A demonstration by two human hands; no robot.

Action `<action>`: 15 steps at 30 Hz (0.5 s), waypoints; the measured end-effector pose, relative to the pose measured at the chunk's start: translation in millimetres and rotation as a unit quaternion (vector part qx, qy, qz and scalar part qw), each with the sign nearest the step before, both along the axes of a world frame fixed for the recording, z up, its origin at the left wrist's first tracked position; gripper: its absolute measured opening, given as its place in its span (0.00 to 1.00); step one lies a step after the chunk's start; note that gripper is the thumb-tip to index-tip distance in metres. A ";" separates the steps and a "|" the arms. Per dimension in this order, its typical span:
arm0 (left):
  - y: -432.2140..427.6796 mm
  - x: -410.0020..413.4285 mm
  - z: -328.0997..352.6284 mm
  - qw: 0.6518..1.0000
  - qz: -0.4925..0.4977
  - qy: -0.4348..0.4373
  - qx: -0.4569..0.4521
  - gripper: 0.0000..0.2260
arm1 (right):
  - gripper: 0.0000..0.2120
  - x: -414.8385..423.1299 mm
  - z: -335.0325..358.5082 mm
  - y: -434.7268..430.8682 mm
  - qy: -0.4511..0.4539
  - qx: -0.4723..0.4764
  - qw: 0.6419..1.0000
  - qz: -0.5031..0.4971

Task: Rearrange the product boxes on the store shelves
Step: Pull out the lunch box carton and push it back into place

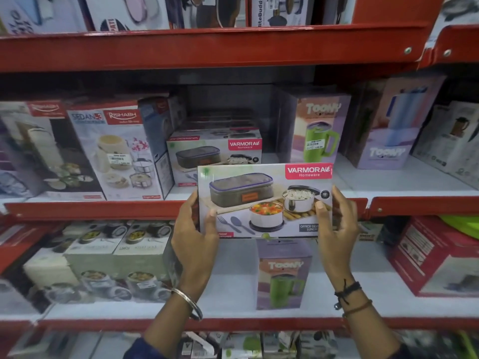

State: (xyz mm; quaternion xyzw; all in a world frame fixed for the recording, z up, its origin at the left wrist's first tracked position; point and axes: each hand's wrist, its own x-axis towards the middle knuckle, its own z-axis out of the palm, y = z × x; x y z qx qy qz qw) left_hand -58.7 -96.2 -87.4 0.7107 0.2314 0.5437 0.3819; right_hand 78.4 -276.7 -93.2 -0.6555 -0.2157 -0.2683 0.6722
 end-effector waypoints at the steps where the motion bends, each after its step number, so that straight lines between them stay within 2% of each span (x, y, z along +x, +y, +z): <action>1: 0.1 -2.1 -1.8 1.000 0.003 0.001 0.001 0.21 | 0.22 -1.5 -1.5 0.5 -0.003 -0.004 1.000 0.000; 10: 10.2 -11.2 -6.3 1.000 0.008 0.002 -0.005 0.20 | 0.21 -10.6 -1.2 10.6 -0.015 -0.010 1.000 0.011; 15: 26.0 -1.9 17.7 0.999 0.008 0.022 0.039 0.28 | 0.21 -7.6 23.8 36.5 -0.051 -0.029 0.998 0.021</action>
